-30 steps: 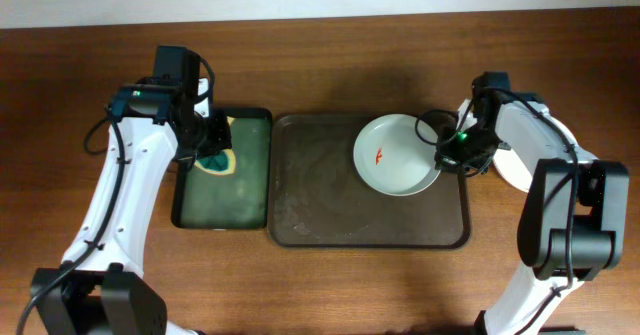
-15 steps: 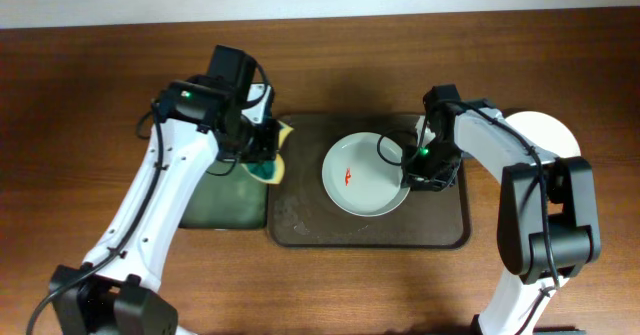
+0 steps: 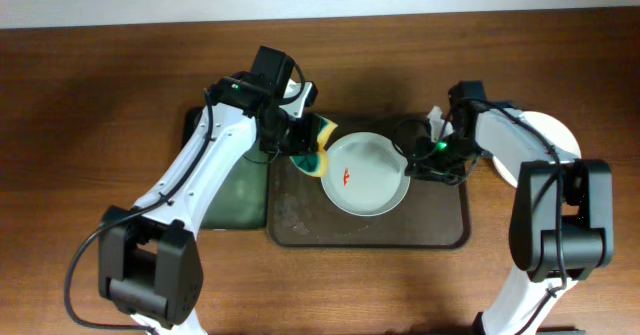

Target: Clean dirty plates on tray and stack at the side

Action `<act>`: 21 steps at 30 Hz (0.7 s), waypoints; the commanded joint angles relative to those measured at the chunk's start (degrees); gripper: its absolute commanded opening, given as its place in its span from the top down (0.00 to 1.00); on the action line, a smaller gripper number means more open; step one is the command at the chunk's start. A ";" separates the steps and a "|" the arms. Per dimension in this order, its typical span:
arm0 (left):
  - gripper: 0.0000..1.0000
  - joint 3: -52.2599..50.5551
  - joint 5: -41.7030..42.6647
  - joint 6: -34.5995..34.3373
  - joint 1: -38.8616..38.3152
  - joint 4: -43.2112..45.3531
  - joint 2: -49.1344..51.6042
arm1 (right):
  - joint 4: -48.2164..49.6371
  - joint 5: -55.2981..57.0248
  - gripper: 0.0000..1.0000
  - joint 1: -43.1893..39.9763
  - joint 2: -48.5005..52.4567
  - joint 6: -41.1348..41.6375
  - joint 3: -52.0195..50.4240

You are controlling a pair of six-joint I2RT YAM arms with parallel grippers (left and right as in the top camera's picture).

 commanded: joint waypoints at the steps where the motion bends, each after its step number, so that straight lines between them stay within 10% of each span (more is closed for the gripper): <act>1: 1.00 1.09 3.37 -0.59 -1.27 0.74 2.36 | -0.17 -3.13 0.67 0.02 -1.68 -2.97 0.28; 21: 1.00 3.78 16.83 -11.32 -3.54 -0.96 6.08 | 6.01 -3.34 0.96 0.31 -1.66 0.31 -4.50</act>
